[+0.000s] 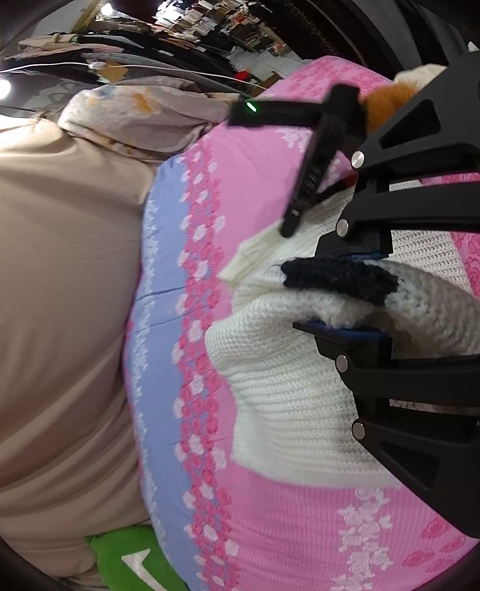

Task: Fold small clothes

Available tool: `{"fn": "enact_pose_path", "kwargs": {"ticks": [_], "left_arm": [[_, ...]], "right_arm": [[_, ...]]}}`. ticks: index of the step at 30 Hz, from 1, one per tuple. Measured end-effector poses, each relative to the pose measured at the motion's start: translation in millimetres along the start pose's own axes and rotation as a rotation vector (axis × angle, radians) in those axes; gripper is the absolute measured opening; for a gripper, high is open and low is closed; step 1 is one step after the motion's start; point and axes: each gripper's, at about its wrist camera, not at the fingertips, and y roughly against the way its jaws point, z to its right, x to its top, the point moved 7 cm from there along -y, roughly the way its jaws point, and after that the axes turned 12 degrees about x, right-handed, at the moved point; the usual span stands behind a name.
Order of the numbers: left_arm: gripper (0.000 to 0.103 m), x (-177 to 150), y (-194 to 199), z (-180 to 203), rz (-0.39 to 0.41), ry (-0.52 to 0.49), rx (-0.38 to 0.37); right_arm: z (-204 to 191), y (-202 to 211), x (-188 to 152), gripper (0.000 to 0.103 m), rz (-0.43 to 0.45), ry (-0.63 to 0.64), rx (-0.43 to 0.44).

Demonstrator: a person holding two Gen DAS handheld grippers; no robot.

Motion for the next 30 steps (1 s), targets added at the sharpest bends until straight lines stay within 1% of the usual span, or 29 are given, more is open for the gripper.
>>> {"fn": "enact_pose_path", "kwargs": {"ticks": [1, 2, 3, 4, 5, 6, 7, 8, 9, 11, 12, 13, 14, 15, 16, 17, 18, 19, 21, 22, 23, 24, 25, 26, 27, 28, 29, 30], "left_arm": [[0.024, -5, -8, 4, -0.022, -0.008, -0.004], [0.024, -11, -16, 8, -0.045, -0.014, -0.006], [0.024, -16, -23, 11, -0.060, -0.019, -0.006], [0.024, -19, -26, 12, -0.067, -0.024, -0.003], [0.024, -23, -29, 14, -0.073, -0.028, 0.002], [0.025, -24, -30, 15, -0.073, -0.033, 0.006], [0.025, -26, -30, 15, -0.070, -0.037, 0.010], [0.025, -28, -30, 15, -0.070, -0.042, 0.014], [0.025, -29, -29, 15, -0.070, -0.047, 0.016], [0.029, -35, -29, 16, -0.077, -0.078, 0.015], [0.039, -39, -27, 18, -0.074, -0.106, 0.007], [0.056, -44, -21, 19, -0.064, -0.128, -0.004], [0.063, -48, -15, 19, -0.056, -0.132, -0.015], [0.066, -51, -9, 17, -0.047, -0.134, -0.025], [0.066, -55, -3, 14, -0.042, -0.137, -0.024], [0.066, -57, 4, 11, -0.034, -0.137, -0.015], [0.066, -58, 10, 6, -0.028, -0.132, -0.011], [0.066, -58, 17, -1, -0.025, -0.118, -0.008], [0.067, -53, 28, -14, -0.017, -0.084, -0.019], [0.070, -51, 34, -21, -0.012, -0.058, -0.032], [0.073, -48, 40, -31, -0.008, -0.027, -0.046], [0.076, -46, 44, -39, -0.004, -0.004, -0.052], [0.075, -45, 46, -46, -0.001, 0.014, -0.049], [0.075, -46, 46, -53, -0.001, 0.028, -0.035], [0.074, -47, 45, -59, -0.005, 0.041, -0.017], [0.074, -47, 44, -62, -0.011, 0.052, -0.014], [0.074, -49, 42, -65, -0.022, 0.068, -0.028], [0.074, -50, 39, -67, -0.037, 0.084, -0.037]], "right_arm": [[-9, 13, 4, 0.019, 0.039, 0.019, -0.016], [-17, 21, 7, 0.021, 0.069, 0.029, -0.012], [-27, 28, 9, 0.029, 0.079, 0.034, 0.026], [-38, 30, 10, 0.042, 0.071, 0.026, 0.089], [-45, 27, 10, 0.050, 0.053, 0.014, 0.148], [-54, 18, 9, 0.063, 0.006, -0.002, 0.218], [-59, 10, 6, 0.065, -0.038, -0.013, 0.262], [-63, -5, 2, 0.065, -0.107, -0.031, 0.297], [-64, -18, -3, 0.065, -0.164, -0.047, 0.302], [-64, -44, -10, 0.065, -0.242, -0.065, 0.262], [-67, -53, -11, 0.065, -0.258, -0.059, 0.256], [-71, -58, -10, 0.066, -0.263, -0.049, 0.258], [-75, -60, -9, 0.066, -0.265, -0.038, 0.258], [-81, -61, -8, 0.066, -0.263, -0.027, 0.264], [-85, -62, -6, 0.056, -0.262, -0.020, 0.274], [-89, -64, -4, 0.043, -0.261, -0.007, 0.279], [-93, -63, -2, 0.019, -0.263, 0.013, 0.276], [-96, -58, -1, 0.019, -0.248, 0.029, 0.278], [-108, -32, 14, 0.017, -0.162, 0.069, 0.342], [-112, -13, 19, 0.017, -0.112, 0.081, 0.381], [-111, -1, 23, 0.017, -0.077, 0.090, 0.394], [-105, 8, 24, 0.017, -0.047, 0.093, 0.385], [-91, 11, 25, 0.017, -0.031, 0.083, 0.346], [-70, 5, 22, 0.017, -0.040, 0.058, 0.278], [-47, -6, 17, 0.017, -0.070, 0.022, 0.213], [-28, -17, 11, 0.017, -0.104, -0.012, 0.172], [-11, -27, 3, 0.017, -0.127, -0.056, 0.172], [-6, -24, 3, 0.018, -0.101, -0.108, 0.243]]}}
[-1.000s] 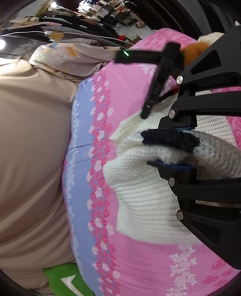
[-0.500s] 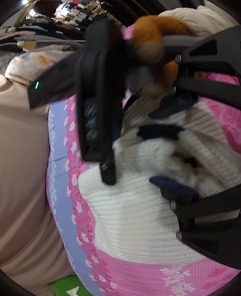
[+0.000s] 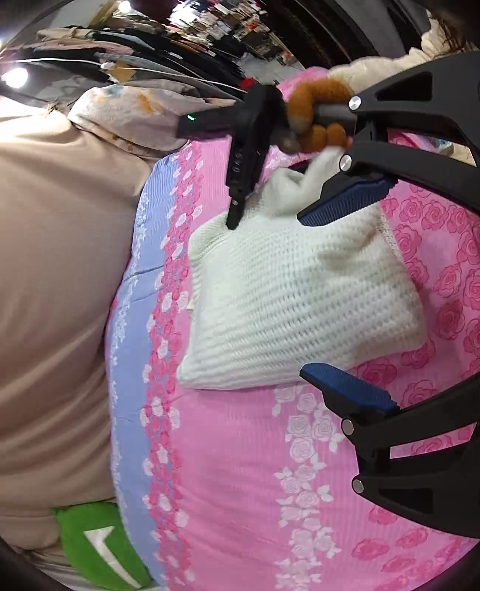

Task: Fold small clothes

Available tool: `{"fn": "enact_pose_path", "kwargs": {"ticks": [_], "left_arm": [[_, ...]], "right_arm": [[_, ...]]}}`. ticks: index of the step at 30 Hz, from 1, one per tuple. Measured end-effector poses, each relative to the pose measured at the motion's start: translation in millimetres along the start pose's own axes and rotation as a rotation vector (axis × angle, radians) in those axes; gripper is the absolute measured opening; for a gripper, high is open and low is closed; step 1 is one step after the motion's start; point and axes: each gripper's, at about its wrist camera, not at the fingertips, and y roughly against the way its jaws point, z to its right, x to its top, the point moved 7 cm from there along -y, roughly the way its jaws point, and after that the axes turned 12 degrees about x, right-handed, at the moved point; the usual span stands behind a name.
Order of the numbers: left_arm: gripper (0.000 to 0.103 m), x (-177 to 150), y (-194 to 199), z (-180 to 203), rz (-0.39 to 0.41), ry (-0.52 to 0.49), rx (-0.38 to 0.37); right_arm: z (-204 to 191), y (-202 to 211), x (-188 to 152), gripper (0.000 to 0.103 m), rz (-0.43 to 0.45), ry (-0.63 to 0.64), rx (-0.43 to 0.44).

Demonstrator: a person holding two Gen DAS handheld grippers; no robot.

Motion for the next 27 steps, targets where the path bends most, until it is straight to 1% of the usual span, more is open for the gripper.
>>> {"fn": "enact_pose_path", "kwargs": {"ticks": [1, 2, 4, 5, 7, 9, 11, 13, 15, 17, 19, 20, 23, 24, 25, 26, 27], "left_arm": [[0.074, 0, -4, -3, -0.011, 0.013, 0.005], [0.074, -2, -7, -7, -0.022, 0.025, 0.024], [0.074, -3, -15, -13, -0.040, 0.032, 0.063], [0.074, -5, -18, -15, -0.046, 0.028, 0.081], [0.074, -8, -20, -17, -0.049, 0.009, 0.107], [0.074, -12, -22, -15, -0.050, -0.012, 0.126], [0.074, -17, -27, -12, -0.069, -0.023, 0.123], [0.074, -22, -36, -10, -0.094, -0.026, 0.119], [0.074, -25, -43, -8, -0.111, -0.030, 0.137], [0.075, -26, -44, -7, -0.107, -0.039, 0.152], [0.075, -27, -42, -8, -0.105, -0.040, 0.153], [0.075, -28, -42, -9, -0.106, -0.037, 0.155], [0.076, -34, -46, -11, -0.124, -0.026, 0.159], [0.076, -35, -49, -12, -0.133, -0.022, 0.157], [0.076, -36, -50, -12, -0.138, -0.020, 0.156], [0.076, -37, -51, -12, -0.142, -0.017, 0.157], [0.076, -36, -51, -12, -0.142, -0.016, 0.158]], "right_arm": [[0, 6, 0, 0.021, 0.015, -0.034, 0.036], [-4, 14, 0, 0.024, 0.037, -0.039, 0.044], [-18, 31, -3, 0.027, 0.073, 0.009, 0.009], [-29, 38, -9, 0.030, 0.069, 0.038, 0.014], [-46, 50, -27, 0.053, 0.054, 0.069, 0.042], [-55, 56, -48, 0.065, 0.028, 0.079, 0.055], [-59, 53, -70, 0.068, -0.006, 0.062, 0.072], [-57, 45, -85, 0.068, -0.021, 0.057, 0.054], [-55, 38, -90, 0.067, -0.004, 0.087, 0.001], [-56, 40, -83, 0.064, 0.035, 0.104, -0.040], [-61, 50, -73, 0.066, 0.098, 0.139, -0.078], [-63, 53, -71, 0.066, 0.105, 0.161, -0.083], [-67, 46, -72, 0.066, 0.063, 0.195, -0.076], [-64, 40, -75, 0.063, 0.040, 0.205, -0.090], [-63, 32, -79, 0.043, 0.020, 0.225, -0.110], [-60, 26, -82, 0.028, -0.004, 0.244, -0.125], [-61, 27, -80, 0.025, 0.004, 0.238, -0.109]]}}
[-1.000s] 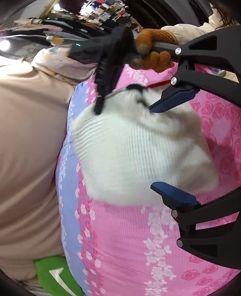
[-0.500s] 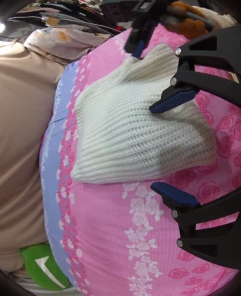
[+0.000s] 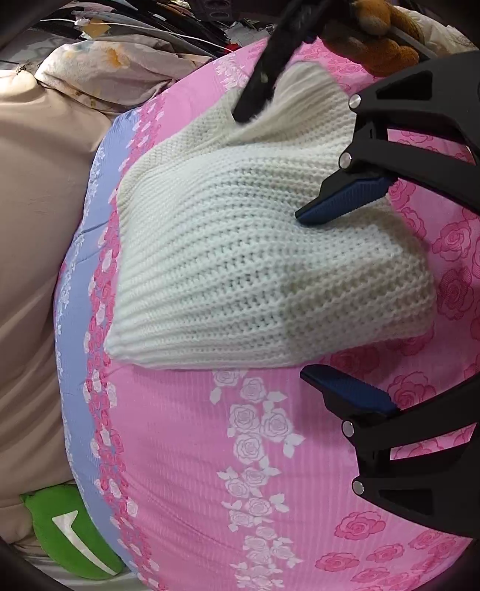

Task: Fold small clothes

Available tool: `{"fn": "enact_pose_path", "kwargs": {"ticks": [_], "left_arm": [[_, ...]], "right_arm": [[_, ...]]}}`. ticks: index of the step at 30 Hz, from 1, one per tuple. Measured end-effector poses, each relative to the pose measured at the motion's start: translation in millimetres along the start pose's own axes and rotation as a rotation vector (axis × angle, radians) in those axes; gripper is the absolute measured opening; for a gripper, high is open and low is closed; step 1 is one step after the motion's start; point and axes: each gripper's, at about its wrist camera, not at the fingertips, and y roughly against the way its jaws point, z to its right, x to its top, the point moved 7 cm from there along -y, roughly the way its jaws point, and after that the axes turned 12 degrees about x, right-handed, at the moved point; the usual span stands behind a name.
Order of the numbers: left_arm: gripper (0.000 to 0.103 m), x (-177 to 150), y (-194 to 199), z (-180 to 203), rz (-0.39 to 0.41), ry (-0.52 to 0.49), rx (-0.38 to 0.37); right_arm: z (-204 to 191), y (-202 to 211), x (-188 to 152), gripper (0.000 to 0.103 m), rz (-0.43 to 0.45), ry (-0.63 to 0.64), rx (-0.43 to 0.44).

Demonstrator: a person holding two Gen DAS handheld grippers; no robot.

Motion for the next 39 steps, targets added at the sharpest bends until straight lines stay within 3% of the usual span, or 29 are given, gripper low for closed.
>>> {"fn": "enact_pose_path", "kwargs": {"ticks": [4, 6, 8, 11, 17, 19, 23, 24, 25, 26, 28, 31, 34, 35, 39], "left_arm": [[0.079, 2, 5, 1, 0.008, -0.006, -0.013], [0.080, 0, 5, 4, 0.003, -0.008, -0.038], [0.080, -3, -1, 8, -0.008, -0.025, -0.030], [0.080, -8, -9, 12, -0.033, -0.025, -0.029], [0.078, 3, 27, 5, 0.032, -0.020, -0.043], [0.081, 5, 39, 1, 0.057, -0.017, -0.034], [0.083, 1, 31, -2, 0.027, -0.016, -0.020], [0.083, -3, 24, -3, 0.003, -0.014, -0.006], [0.082, -8, 15, -3, -0.027, -0.011, -0.004], [0.082, -12, 9, -3, -0.049, -0.010, -0.006], [0.081, -20, 1, -5, -0.075, -0.014, 0.003], [0.081, -26, 3, -6, -0.059, -0.050, 0.038], [0.081, -31, 1, -3, -0.053, -0.104, 0.082], [0.081, -32, 0, -2, -0.053, -0.110, 0.087], [0.081, -30, -1, -3, -0.061, -0.102, 0.080]], "right_arm": [[2, 46, 22, 0.019, 0.165, -0.059, 0.120], [22, 49, 21, 0.019, 0.161, -0.081, 0.076], [57, 28, 3, 0.019, 0.076, -0.130, -0.006], [57, 34, 0, 0.021, 0.108, -0.148, 0.054], [9, 71, 2, 0.035, 0.132, -0.040, 0.097], [-9, 74, -4, 0.057, 0.104, 0.007, 0.127], [-26, 46, -25, 0.059, 0.017, 0.050, 0.134], [-23, 38, -28, 0.050, 0.009, 0.056, 0.099], [-18, 31, -30, 0.018, 0.001, 0.064, 0.059], [-14, 31, -29, 0.011, 0.003, 0.053, 0.051], [-11, 50, -23, 0.010, 0.076, 0.000, 0.117], [2, 82, -19, 0.007, 0.155, -0.038, 0.094], [44, 58, -48, 0.007, 0.006, -0.113, -0.056], [48, 48, -58, 0.007, -0.028, -0.128, -0.040], [39, 55, -53, 0.008, -0.003, -0.100, -0.042]]}}
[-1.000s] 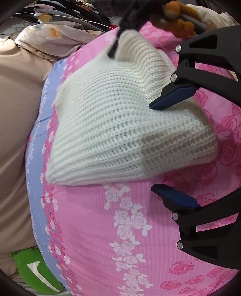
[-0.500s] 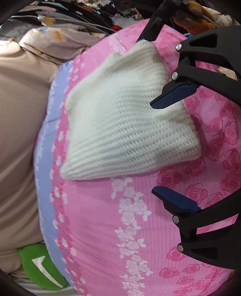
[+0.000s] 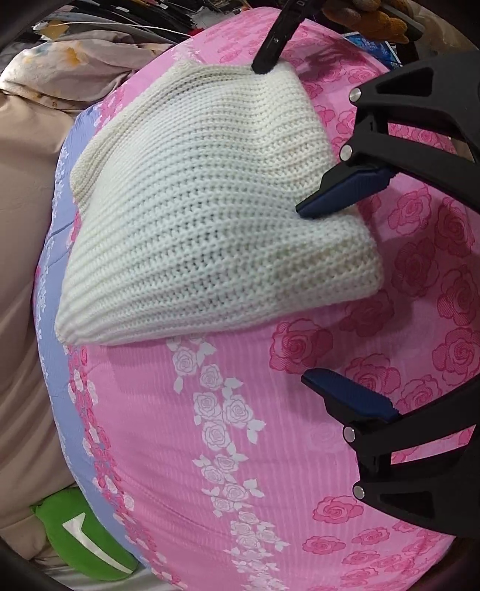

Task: Fold small clothes

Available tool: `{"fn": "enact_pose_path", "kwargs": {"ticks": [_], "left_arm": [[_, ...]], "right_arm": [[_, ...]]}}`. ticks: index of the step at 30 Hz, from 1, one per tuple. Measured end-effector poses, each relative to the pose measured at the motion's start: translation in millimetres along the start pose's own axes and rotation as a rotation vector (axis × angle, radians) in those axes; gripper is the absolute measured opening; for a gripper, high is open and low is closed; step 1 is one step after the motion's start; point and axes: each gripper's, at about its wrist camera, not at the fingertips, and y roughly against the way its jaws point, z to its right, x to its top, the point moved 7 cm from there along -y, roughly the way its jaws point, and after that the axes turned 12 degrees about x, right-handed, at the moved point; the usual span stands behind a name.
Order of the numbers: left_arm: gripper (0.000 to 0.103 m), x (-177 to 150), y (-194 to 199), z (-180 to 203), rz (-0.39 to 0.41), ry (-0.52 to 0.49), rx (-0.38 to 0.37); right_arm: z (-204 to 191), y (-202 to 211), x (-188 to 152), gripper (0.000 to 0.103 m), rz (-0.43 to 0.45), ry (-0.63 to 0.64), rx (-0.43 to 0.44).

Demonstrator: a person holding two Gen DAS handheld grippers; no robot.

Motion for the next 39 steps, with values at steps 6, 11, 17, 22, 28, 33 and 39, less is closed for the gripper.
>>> {"fn": "enact_pose_path", "kwargs": {"ticks": [6, 11, 17, 22, 28, 33, 39], "left_arm": [[0.082, 1, 0, 1, 0.008, 0.003, 0.006], [0.083, 1, -1, 1, 0.007, 0.012, 0.005], [0.083, 1, -1, 2, 0.010, 0.010, 0.012], [0.085, 1, -2, 2, 0.007, 0.018, -0.006], [0.089, 3, -7, 0, 0.001, 0.021, -0.021], [0.086, 15, 20, -2, 0.050, 0.059, -0.107], [0.086, 68, 54, -3, 0.208, 0.065, -0.088]], "right_arm": [[-23, 27, 42, 0.028, 0.134, 0.047, 0.016], [-22, 6, 72, 0.055, 0.154, 0.062, -0.016], [-20, -40, 81, 0.028, 0.095, 0.094, -0.027], [-35, 2, 99, 0.018, 0.235, 0.092, 0.094], [16, -32, 74, 0.019, 0.124, 0.009, -0.035], [-4, -18, 80, 0.027, 0.142, 0.000, 0.027], [-22, -14, 117, 0.058, 0.173, 0.047, 0.063]]}}
